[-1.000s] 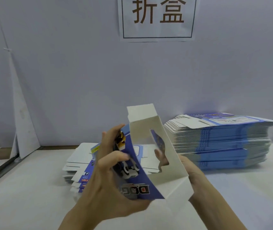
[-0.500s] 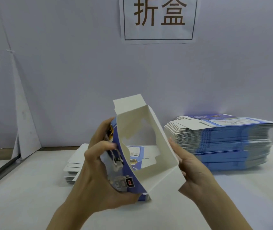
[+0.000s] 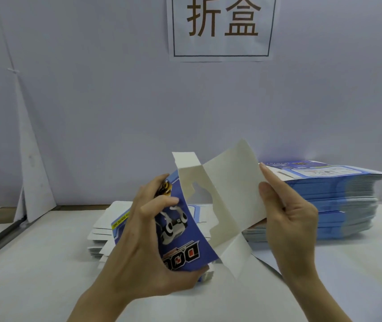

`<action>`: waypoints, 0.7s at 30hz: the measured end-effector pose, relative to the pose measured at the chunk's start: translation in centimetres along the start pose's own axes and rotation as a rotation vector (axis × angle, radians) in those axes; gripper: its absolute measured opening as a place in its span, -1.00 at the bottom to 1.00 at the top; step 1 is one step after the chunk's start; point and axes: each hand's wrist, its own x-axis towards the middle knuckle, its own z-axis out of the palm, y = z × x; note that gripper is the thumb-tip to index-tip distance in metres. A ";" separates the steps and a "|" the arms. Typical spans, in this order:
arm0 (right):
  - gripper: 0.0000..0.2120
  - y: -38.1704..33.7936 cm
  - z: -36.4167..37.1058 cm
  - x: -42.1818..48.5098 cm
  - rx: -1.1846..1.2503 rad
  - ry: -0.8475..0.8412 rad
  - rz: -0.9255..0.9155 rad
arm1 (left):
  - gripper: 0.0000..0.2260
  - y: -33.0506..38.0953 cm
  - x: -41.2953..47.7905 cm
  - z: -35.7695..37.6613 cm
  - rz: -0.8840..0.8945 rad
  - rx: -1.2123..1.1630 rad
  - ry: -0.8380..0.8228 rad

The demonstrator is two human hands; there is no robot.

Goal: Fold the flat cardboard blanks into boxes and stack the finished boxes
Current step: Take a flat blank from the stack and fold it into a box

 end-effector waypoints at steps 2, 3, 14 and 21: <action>-0.72 -0.1 0.0 0.1 0.003 -0.022 0.011 | -0.19 -0.4 -0.1 0.1 0.014 0.036 0.001; -0.76 -0.3 -0.1 0.3 0.077 -0.043 0.076 | -0.19 -0.7 -0.2 0.0 0.027 0.064 0.002; -0.72 -0.9 -0.5 1.4 0.627 -0.296 0.657 | -0.25 -2.1 0.1 0.1 0.150 0.140 0.086; -0.77 -0.7 -1.4 2.0 0.386 -0.255 0.655 | -0.50 -1.0 0.4 0.0 0.224 0.210 -0.004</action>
